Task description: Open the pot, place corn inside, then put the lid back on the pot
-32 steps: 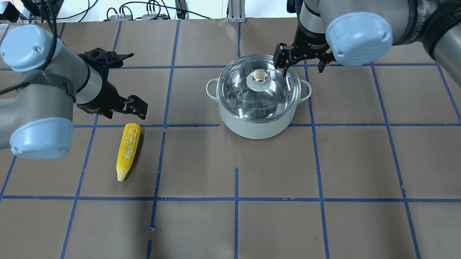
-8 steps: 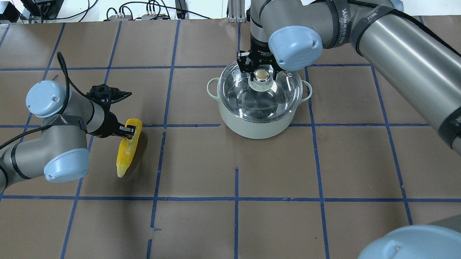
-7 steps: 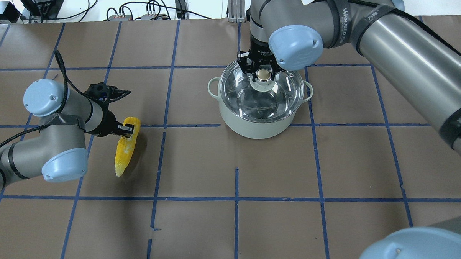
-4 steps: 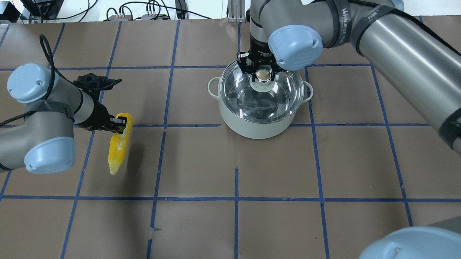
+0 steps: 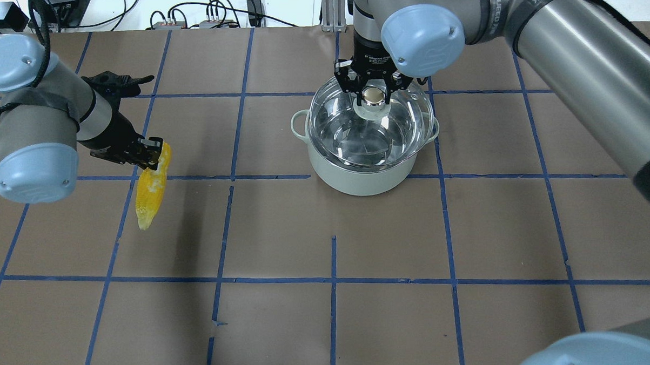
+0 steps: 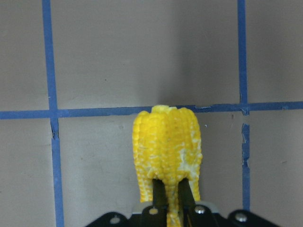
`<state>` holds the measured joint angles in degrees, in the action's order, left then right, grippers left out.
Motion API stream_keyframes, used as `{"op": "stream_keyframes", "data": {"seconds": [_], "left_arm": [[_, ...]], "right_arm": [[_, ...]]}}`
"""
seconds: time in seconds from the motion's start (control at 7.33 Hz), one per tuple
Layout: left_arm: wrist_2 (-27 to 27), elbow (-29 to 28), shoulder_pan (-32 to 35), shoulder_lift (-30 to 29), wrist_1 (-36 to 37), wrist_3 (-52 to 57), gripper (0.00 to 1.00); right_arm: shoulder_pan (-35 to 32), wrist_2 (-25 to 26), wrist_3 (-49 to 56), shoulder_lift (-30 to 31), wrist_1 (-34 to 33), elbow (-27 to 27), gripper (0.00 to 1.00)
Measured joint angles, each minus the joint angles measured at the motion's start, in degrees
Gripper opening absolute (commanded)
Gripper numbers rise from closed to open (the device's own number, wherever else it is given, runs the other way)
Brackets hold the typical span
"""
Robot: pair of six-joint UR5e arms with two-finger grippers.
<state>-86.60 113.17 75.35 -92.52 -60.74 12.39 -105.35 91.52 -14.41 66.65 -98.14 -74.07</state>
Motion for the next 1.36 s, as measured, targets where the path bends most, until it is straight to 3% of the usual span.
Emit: {"op": "stream_keyframes", "data": {"seconds": [0.27, 0.68, 0.95, 1.23, 1.36], "left_arm": [[0.1, -5.5, 4.1, -0.2, -5.6, -9.6, 0.09], [0.7, -20.6, 16.6, -5.0, -14.6, -35.2, 0.09], [4.0, -31.5, 23.6, -12.4, -16.9, -52.0, 0.09], [5.7, -38.0, 27.6, -18.6, -17.0, -61.1, 0.14], [6.5, -39.0, 28.6, -20.2, -16.6, -64.5, 0.92]], "right_arm": [[0.8, 1.1, 0.6, 3.0, 4.8, 3.1, 0.48], [3.9, 5.6, 6.1, 10.3, 6.4, 3.0, 0.47], [5.6, 5.5, 7.8, 14.6, 8.3, 0.4, 0.42], [6.2, 3.6, 8.1, 17.4, 8.2, -4.4, 0.42], [6.8, 3.1, 8.3, 17.8, 8.1, -5.8, 0.42]]}}
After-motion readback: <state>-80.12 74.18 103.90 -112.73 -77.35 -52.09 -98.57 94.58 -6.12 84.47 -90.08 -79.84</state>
